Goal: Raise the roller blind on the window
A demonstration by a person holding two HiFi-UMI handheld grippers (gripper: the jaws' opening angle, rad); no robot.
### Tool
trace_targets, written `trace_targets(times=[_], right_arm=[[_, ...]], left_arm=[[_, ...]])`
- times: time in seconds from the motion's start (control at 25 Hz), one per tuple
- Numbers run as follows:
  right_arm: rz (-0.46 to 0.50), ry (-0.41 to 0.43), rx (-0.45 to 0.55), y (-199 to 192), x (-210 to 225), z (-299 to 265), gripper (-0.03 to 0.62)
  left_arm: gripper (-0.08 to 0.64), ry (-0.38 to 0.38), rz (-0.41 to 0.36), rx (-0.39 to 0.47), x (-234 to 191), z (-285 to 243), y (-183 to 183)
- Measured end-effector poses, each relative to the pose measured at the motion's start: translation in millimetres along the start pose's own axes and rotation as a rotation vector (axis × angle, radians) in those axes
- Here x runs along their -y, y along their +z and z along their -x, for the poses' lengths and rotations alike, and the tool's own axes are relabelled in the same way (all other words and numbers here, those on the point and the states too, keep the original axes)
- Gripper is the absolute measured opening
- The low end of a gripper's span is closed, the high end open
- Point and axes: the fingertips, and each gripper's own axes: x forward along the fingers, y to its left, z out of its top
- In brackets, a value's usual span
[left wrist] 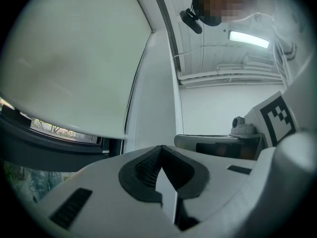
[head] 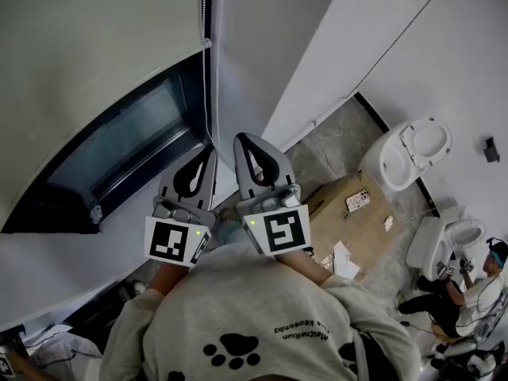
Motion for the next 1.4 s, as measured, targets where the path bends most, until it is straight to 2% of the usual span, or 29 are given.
trace_targets(times=[0.16, 0.52, 0.8, 1.08, 1.24, 1.4], right_arm=[[0.007, 0.022, 0.046, 5.0, 9.6, -24.1, 0.008], [0.011, 0.082, 0.043, 4.2, 26.8, -64.5, 0.008], [0.023, 0.056, 0.029, -4.6, 33.6, -86.1, 0.009], [0.006, 0.01, 0.008, -7.1, 35.8, -104.3, 0.011], [-0.01, -0.024, -0.005, -7.5, 35.9, -115.3, 0.077], [-0.034, -0.066, -0.037, -17.6, 37.8, -126.0, 0.097]], left_arm=[[0.008, 0.023, -0.005, 0.003, -14.4, -17.9, -1.9], [0.008, 0.079, -0.018, 0.005, -36.9, -55.6, 1.0], [0.008, 0.089, -0.004, -0.006, -54.6, -66.6, -8.2], [0.008, 0.039, 0.008, -0.021, -69.1, -81.0, -7.0], [0.008, 0.013, 0.018, -0.029, -77.7, -85.7, -5.7], [0.008, -0.006, 0.028, -0.04, -87.7, -88.9, -10.3]])
